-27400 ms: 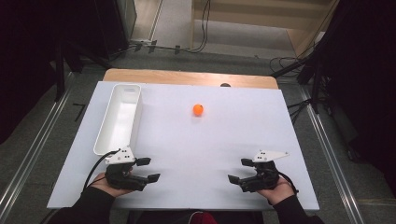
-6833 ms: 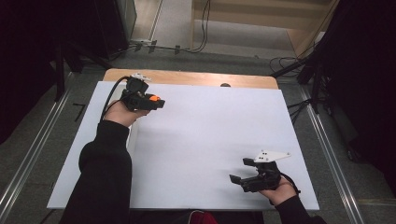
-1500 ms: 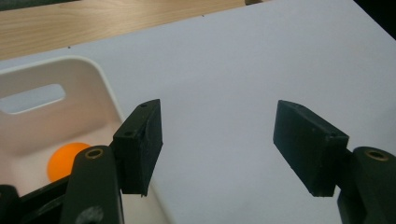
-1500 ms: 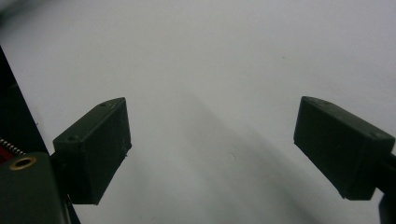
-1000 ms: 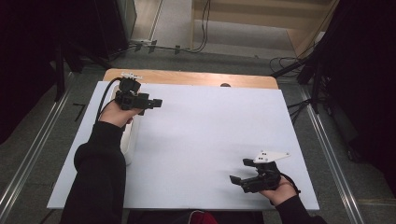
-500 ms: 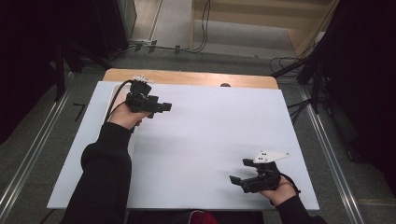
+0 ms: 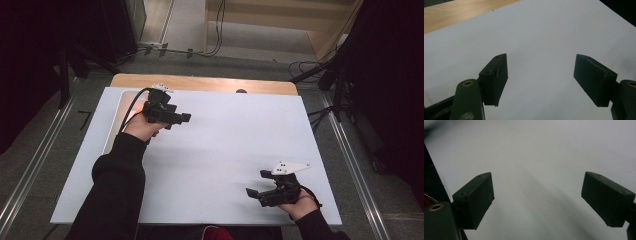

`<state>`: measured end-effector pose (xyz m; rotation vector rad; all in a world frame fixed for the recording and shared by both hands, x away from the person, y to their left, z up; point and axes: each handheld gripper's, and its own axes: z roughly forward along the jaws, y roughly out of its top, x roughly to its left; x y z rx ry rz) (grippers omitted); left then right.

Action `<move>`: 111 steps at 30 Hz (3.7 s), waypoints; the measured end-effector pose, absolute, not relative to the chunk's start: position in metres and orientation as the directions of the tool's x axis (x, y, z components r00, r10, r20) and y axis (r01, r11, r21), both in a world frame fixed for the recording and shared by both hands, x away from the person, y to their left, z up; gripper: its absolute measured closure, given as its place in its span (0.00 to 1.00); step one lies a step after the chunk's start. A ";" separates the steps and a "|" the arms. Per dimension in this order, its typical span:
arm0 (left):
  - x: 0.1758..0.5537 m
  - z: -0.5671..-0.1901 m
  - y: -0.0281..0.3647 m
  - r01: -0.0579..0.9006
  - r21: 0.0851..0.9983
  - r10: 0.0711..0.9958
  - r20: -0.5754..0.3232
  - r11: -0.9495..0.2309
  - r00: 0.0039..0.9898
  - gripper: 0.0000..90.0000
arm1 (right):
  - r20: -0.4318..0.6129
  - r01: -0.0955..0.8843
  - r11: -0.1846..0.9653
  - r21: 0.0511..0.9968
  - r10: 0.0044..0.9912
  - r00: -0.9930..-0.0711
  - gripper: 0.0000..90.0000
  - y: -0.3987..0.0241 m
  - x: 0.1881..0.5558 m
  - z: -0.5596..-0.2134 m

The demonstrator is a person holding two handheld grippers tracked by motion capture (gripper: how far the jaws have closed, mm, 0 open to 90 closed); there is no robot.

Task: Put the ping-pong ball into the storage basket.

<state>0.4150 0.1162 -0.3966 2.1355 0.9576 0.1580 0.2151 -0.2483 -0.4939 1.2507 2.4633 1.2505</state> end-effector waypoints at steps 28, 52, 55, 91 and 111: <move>0.373 -0.395 0.103 0.533 0.742 0.633 -0.191 -0.407 0.750 0.31 | 0.251 0.624 0.322 0.712 0.714 -0.654 0.11 -0.248 0.214 -0.494; 0.350 -0.412 0.097 0.502 0.747 0.613 -0.161 -0.436 0.773 0.31 | 0.251 0.625 0.322 0.711 0.714 -0.654 0.11 -0.248 0.214 -0.494; 0.349 -0.416 0.098 0.505 0.750 0.620 -0.164 -0.427 0.767 0.31 | 0.254 0.628 0.326 0.707 0.711 -0.655 0.11 -0.248 0.214 -0.494; 0.319 -0.441 0.114 0.465 0.751 0.569 -0.146 -0.469 0.809 0.26 | 0.245 0.623 0.334 0.708 0.711 -0.659 0.11 -0.247 0.214 -0.494; 0.301 -0.450 0.129 0.441 0.753 0.548 -0.129 -0.489 0.826 0.26 | 0.242 0.621 0.340 0.706 0.709 -0.662 0.11 -0.247 0.214 -0.495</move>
